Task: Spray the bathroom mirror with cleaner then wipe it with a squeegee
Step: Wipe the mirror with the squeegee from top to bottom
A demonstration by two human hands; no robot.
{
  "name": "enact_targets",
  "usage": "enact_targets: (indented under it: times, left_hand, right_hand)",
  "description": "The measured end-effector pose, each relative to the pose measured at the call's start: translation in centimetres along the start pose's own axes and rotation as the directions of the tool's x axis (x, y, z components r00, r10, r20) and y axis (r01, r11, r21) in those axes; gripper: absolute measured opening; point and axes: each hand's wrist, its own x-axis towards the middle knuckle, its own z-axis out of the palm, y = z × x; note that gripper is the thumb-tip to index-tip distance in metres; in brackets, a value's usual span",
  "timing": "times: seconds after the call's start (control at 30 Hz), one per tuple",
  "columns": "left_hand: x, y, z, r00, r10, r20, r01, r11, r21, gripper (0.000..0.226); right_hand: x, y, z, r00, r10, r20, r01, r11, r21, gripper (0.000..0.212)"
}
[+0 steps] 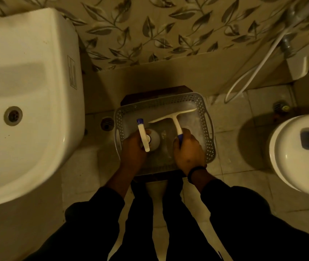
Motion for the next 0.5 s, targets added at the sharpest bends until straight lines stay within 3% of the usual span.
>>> enact_targets:
  times: [0.13,0.3,0.4,0.5]
  left_hand:
    - [-0.1,1.2,-1.6,0.994,-0.034,0.101,0.028,0.998,0.059,0.038]
    - [-0.8,3.8,-6.7,0.983,0.012,0.185,-0.043,0.985,0.165,0.042]
    - [-1.9,7.4,-10.7,0.99,0.095,0.107,-0.108,0.987,0.122,0.033]
    - [-4.0,12.3,-15.6,0.976,0.212,-0.059,-0.21,0.977,0.034,0.025]
  right_hand:
    - [0.5,-1.7,-2.0,0.998,-0.049,-0.043,0.052,0.995,0.081,0.029]
    - [0.4,-4.6,-6.2,0.987,-0.128,-0.099,0.149,0.958,0.247,0.017]
    - [-0.8,-7.9,-9.1,0.965,-0.196,-0.172,0.248,0.894,0.373,0.004]
    - [-2.7,-12.4,-12.1,0.935,-0.267,-0.234,0.35,0.806,0.478,0.013]
